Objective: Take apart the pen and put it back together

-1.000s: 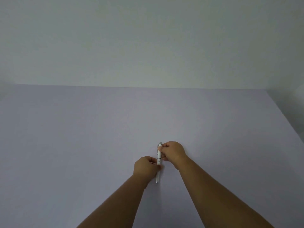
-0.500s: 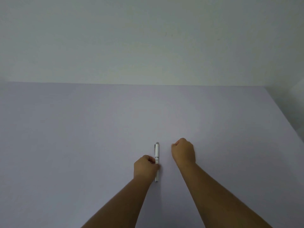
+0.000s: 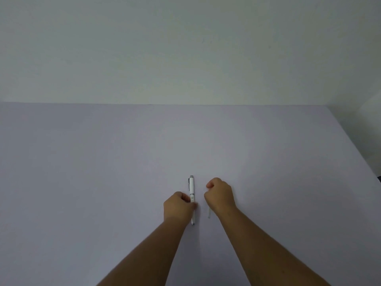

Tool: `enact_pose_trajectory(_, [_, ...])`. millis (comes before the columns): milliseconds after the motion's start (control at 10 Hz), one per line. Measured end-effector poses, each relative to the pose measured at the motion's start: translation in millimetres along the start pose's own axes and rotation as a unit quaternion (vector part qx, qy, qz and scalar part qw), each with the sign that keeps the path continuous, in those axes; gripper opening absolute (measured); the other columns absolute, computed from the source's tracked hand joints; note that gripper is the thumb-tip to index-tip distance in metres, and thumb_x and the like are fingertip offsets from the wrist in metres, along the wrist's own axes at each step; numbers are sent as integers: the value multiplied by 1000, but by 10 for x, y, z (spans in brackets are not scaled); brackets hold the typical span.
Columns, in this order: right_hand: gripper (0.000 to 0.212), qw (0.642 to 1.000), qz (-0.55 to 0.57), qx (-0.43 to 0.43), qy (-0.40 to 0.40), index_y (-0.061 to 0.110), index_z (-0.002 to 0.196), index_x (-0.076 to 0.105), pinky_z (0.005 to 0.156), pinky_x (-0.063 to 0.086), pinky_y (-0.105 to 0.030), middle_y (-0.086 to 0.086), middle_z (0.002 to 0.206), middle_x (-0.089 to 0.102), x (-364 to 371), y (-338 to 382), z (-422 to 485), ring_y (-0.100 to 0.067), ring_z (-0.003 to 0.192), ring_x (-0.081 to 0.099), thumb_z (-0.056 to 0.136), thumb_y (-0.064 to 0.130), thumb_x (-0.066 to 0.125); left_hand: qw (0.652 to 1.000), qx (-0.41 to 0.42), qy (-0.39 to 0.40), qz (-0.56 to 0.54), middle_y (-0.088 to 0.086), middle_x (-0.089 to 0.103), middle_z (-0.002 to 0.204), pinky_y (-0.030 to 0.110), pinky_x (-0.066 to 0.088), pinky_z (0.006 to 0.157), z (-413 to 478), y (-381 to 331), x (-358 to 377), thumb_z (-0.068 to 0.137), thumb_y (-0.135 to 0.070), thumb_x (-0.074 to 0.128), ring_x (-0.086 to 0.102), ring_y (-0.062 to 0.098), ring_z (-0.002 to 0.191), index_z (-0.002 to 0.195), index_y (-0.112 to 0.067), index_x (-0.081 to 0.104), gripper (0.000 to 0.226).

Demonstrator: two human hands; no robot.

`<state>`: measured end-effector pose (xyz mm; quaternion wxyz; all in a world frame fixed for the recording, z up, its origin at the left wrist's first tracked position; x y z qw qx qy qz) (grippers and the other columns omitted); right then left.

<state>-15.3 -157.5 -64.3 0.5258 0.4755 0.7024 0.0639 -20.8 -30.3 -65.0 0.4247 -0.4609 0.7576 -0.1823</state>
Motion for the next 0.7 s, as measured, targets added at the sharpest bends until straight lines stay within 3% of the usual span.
enact_pose_trajectory(200, [29, 999, 2, -37, 21, 9, 102, 62, 78, 48, -27, -10, 108, 64, 44, -18, -39, -17, 86, 54, 78, -5, 53, 1000, 5, -8, 21, -2, 60, 80, 27, 53, 71, 19, 21, 9, 81, -20, 71, 60, 16, 76, 87, -16, 60, 14])
enact_pose_trajectory(500, [33, 997, -4, -68, 29, 9, 105, 60, 75, 43, -23, -4, 101, 57, 52, -29, -76, -15, 86, 52, 77, -7, 52, 1000, 3, -10, 21, -1, 59, 83, 32, 58, 82, 30, 35, 12, 82, -21, 70, 64, 21, 84, 92, -17, 58, 16])
enact_pose_trajectory(700, [33, 998, 15, -65, 22, 9, 105, 60, 75, 42, -22, 1, 96, 52, 48, -45, -95, -15, 85, 51, 77, -7, 52, 1000, -8, -3, 24, 1, 59, 88, 29, 55, 78, -25, 20, -29, 81, -25, 72, 59, 18, 79, 103, -14, 59, 28])
Point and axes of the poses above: each hand's wrist, its own z-axis towards the middle knuckle, its own x-axis out of the palm, y = z × x, the point moved 1 cm from there along z, towards the middle knuckle
